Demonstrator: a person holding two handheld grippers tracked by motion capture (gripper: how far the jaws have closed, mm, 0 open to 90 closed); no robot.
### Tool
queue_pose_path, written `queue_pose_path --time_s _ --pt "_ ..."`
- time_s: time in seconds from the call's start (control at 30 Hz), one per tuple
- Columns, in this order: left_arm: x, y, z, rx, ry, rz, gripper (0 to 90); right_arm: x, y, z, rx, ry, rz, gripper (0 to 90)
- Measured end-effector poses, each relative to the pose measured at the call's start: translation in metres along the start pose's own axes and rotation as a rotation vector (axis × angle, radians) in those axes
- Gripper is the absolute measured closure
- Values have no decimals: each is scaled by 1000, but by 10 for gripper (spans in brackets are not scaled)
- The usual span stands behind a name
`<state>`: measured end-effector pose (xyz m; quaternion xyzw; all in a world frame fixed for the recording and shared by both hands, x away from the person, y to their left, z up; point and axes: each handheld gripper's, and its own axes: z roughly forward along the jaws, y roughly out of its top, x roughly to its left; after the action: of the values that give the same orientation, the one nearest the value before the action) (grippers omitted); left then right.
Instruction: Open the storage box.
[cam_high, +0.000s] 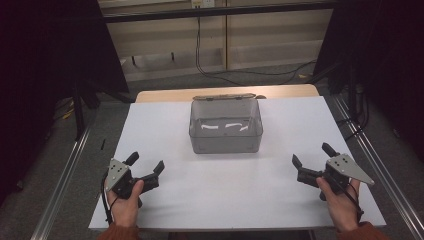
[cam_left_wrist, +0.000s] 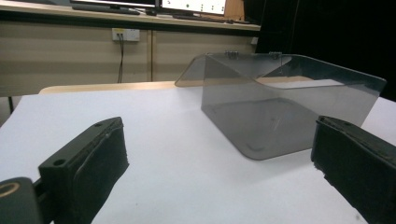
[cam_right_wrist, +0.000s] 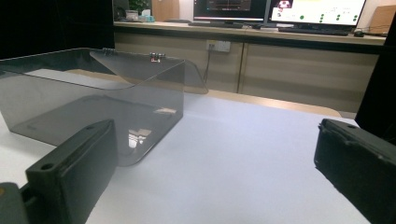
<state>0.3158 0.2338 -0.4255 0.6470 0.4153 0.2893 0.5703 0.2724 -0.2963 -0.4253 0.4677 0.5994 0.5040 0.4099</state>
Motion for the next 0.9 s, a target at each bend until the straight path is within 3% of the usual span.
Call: queue_pose_path --time_s 0.37,0.57,0.67,0.9 --pt "-2 -7 -11 22 10 -8 35 -5 -9 -17 7 -14 26 15" --pt "-2 -13 -11 30 25 -2 35 -10 -17 -21 33 -27 18 7" --pt "0 -14 -10 29 42 -6 34 -11 -22 -20 65 -36 50 7" --pt "-1 -13 -7 28 24 -14 34 -11 -20 -18 28 -41 57 7"
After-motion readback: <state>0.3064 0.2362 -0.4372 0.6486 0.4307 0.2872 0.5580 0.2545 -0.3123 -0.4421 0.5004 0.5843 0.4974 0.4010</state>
